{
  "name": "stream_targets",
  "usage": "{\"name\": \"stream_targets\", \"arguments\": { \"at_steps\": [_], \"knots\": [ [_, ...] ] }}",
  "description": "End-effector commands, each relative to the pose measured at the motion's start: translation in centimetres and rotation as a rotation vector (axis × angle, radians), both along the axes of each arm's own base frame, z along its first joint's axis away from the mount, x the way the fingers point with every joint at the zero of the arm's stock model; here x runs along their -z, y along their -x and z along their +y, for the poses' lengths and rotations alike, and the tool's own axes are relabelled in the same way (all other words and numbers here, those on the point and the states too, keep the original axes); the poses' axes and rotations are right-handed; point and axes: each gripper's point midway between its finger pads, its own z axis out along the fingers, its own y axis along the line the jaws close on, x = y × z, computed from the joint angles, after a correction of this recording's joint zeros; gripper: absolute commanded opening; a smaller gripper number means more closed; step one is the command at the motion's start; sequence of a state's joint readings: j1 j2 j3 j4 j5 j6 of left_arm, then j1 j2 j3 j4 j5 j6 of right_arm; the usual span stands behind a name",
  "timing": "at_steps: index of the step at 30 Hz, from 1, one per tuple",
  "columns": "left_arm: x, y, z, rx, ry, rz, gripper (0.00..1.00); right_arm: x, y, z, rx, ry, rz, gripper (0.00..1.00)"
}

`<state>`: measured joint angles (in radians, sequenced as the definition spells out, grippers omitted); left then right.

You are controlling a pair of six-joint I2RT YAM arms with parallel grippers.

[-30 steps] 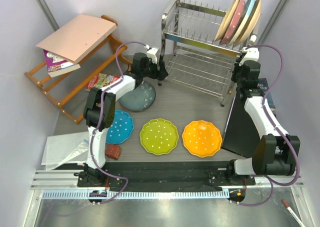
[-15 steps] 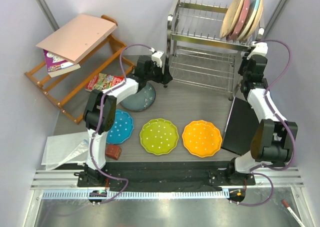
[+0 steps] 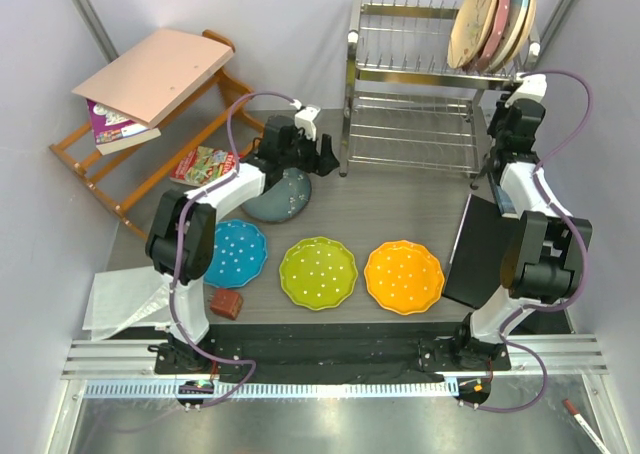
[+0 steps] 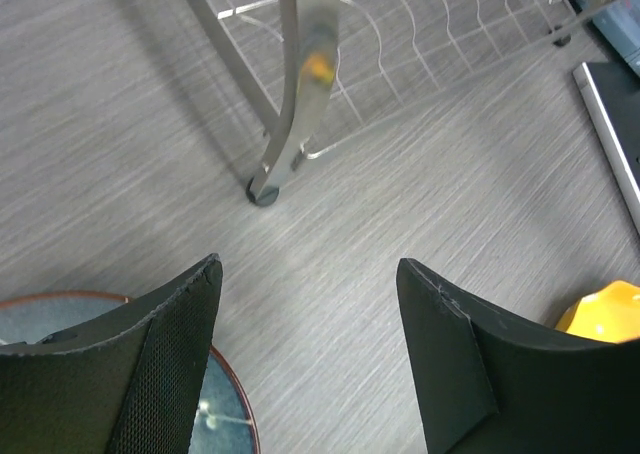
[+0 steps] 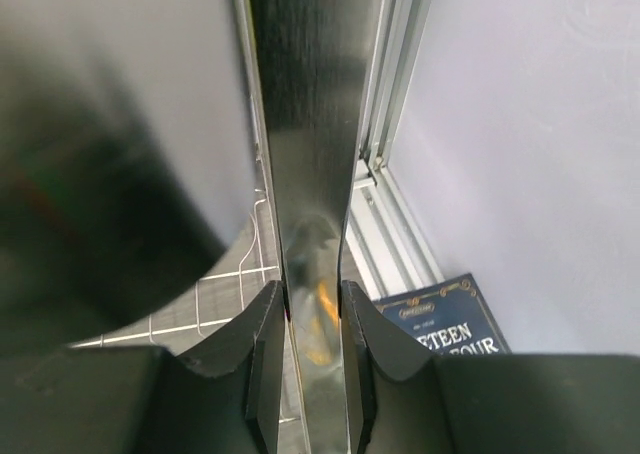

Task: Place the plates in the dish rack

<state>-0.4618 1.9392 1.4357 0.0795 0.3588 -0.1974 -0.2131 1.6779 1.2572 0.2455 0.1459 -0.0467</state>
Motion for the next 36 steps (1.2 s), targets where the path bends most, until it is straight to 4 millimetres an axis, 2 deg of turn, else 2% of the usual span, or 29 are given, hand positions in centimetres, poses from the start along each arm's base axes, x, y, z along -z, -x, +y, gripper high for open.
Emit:
{"name": "stream_targets", "arguments": {
  "at_steps": [1, 4, 5, 10, 15, 19, 23, 29, 30, 31, 32, 33, 34, 35, 36],
  "knots": [
    [-1.6, 0.7, 0.6, -0.006, -0.012, -0.02, 0.72, 2.4, 1.9, -5.0, 0.138, 0.145, 0.16, 0.04],
    [-1.7, 0.8, 1.6, -0.047, -0.041, -0.023, 0.75, 2.3, 2.5, -4.5, 0.128, 0.126, 0.152, 0.04],
    [-2.3, 0.8, 1.9, -0.064, -0.043, -0.036, 0.76, 2.2, 2.7, -4.5, 0.129, 0.13, 0.149, 0.04],
    [-1.8, 1.6, 3.0, -0.077, -0.094, -0.015, 0.78, 2.5, 2.2, -4.9, 0.133, 0.162, 0.135, 0.03],
    [-1.8, 2.5, 3.0, -0.066, -0.079, 0.007, 0.78, 2.6, 0.8, -5.6, 0.148, 0.175, 0.125, 0.03],
    [-1.9, 3.2, 3.1, -0.064, -0.068, 0.016, 0.79, 1.3, -0.1, -6.9, 0.187, 0.184, 0.101, 0.03],
    [-1.6, 3.6, 3.5, -0.062, -0.087, 0.011, 0.79, 1.1, -0.3, -7.8, 0.21, 0.211, 0.116, 0.02],
    [-1.3, 4.0, 3.8, -0.065, -0.098, 0.018, 0.79, 1.2, 0.0, -8.1, 0.226, 0.205, 0.117, 0.04],
    [-1.3, 4.0, 3.8, -0.066, -0.097, 0.021, 0.8, 1.0, 0.2, -8.0, 0.226, 0.202, 0.116, 0.06],
    [-1.3, 4.0, 3.9, -0.074, -0.099, 0.023, 0.88, 0.5, 0.6, -7.8, 0.226, 0.203, 0.11, 0.09],
    [-1.8, 3.8, 4.4, -0.1, -0.105, 0.014, 0.96, 0.3, 1.2, -7.6, 0.215, 0.201, 0.122, 0.27],
    [-1.8, 4.0, 4.8, -0.115, -0.122, 0.024, 0.99, 0.0, 1.7, -7.1, 0.2, 0.196, 0.132, 0.38],
    [-1.9, 4.1, 5.3, -0.127, -0.143, 0.021, 0.99, 0.8, 2.3, -6.2, 0.156, 0.176, 0.154, 0.46],
    [-1.7, 4.1, 6.3, -0.161, -0.18, 0.012, 0.99, -1.4, 4.1, -5.2, 0.133, 0.167, 0.132, 0.58],
    [-2.6, 4.4, 7.2, -0.179, -0.207, -0.013, 1.0, 0.2, 5.6, -4.1, 0.098, 0.146, 0.169, 0.64]
  ]
}}
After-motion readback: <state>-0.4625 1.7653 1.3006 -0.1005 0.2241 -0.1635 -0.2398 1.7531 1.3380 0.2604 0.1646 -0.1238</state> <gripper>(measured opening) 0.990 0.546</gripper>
